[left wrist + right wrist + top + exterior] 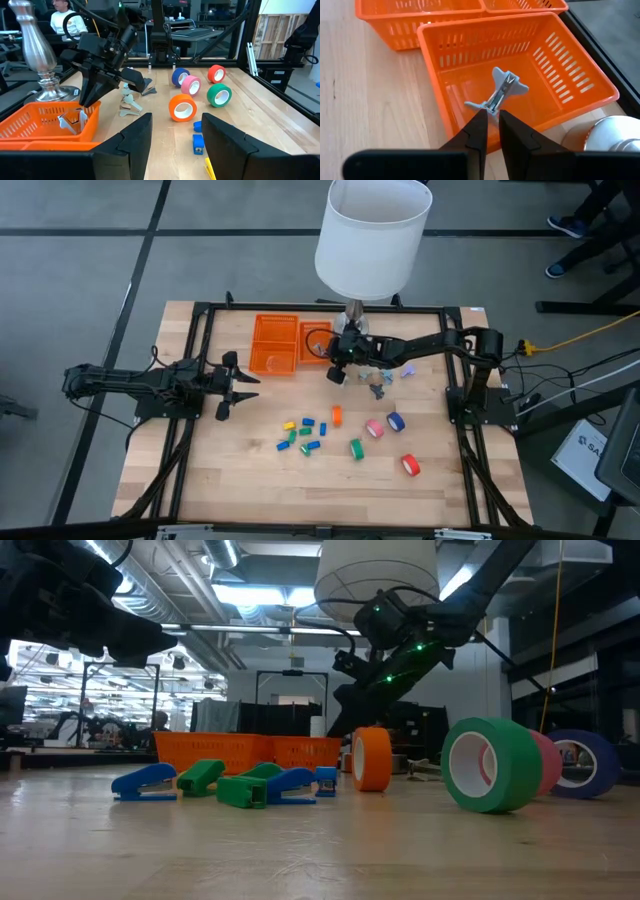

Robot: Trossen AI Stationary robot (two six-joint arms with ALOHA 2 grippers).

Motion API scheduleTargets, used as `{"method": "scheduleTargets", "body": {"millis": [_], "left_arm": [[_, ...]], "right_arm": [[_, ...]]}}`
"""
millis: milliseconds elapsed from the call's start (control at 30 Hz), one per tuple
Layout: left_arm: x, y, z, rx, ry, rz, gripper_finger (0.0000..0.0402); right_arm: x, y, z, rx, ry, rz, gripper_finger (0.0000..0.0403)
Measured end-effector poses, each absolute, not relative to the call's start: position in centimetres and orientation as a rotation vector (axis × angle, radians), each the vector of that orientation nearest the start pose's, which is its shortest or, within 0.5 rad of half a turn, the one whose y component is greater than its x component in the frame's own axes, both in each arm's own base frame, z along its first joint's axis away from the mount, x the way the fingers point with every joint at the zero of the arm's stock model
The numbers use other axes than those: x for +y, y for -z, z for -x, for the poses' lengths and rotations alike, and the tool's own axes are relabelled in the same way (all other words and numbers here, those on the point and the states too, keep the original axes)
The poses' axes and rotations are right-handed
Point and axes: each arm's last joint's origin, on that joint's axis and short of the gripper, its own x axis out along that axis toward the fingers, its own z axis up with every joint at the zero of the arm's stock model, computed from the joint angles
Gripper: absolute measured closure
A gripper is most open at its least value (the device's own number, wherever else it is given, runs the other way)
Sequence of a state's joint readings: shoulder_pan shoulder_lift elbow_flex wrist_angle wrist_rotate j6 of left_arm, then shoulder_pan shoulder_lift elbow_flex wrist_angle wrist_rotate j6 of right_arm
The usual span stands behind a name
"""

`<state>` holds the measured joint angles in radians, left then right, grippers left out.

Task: Pick and place Stapler, Stapler remover, tape
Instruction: Put the gray staple remover into the right orange basket

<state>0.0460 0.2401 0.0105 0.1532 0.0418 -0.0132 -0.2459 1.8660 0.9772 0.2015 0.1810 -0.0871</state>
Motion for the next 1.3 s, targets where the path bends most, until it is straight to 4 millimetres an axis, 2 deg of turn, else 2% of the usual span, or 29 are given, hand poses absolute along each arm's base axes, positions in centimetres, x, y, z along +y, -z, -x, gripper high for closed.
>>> {"method": "scheduleTargets", "body": {"millis": [233,433,567,767,900,1033,1300], "left_arm": [[0.4,-16.1,-11.2,0.077,-0.004,0.017,0.0233],[0.4,-16.1,-11.2,0.077,-0.004,0.017,0.0233],[0.4,-16.1,-11.2,0.077,-0.004,0.017,0.0233],[0.4,-16.2,-11.2,0.077,-0.004,0.017,0.0233],[0.4,-16.2,-11.2,0.077,-0.004,0.017,0.0233],[0.4,-16.1,-11.2,0.077,-0.004,0.017,0.0233],[0.4,-16.2,-11.2,0.077,-0.004,0.017,0.0233]], "right_arm": [[-9.7,-15.8,-37.0,0.7,0.371,0.087,0.035],[-9.1,-19.3,-36.7,0.771,0.347,0.087,0.0349],[-8.2,-21.4,-35.3,0.78,0.267,0.1,0.0349],[-7.1,-23.1,-32.4,0.761,0.166,0.006,0.0349],[-5.9,-23.1,-30.5,0.752,0.132,-0.091,0.0349],[-4.9,-22.1,-29.1,0.789,0.14,-0.162,0.0349],[-3.7,-19.8,-28.9,0.862,0.062,-0.263,0.0343]]}}
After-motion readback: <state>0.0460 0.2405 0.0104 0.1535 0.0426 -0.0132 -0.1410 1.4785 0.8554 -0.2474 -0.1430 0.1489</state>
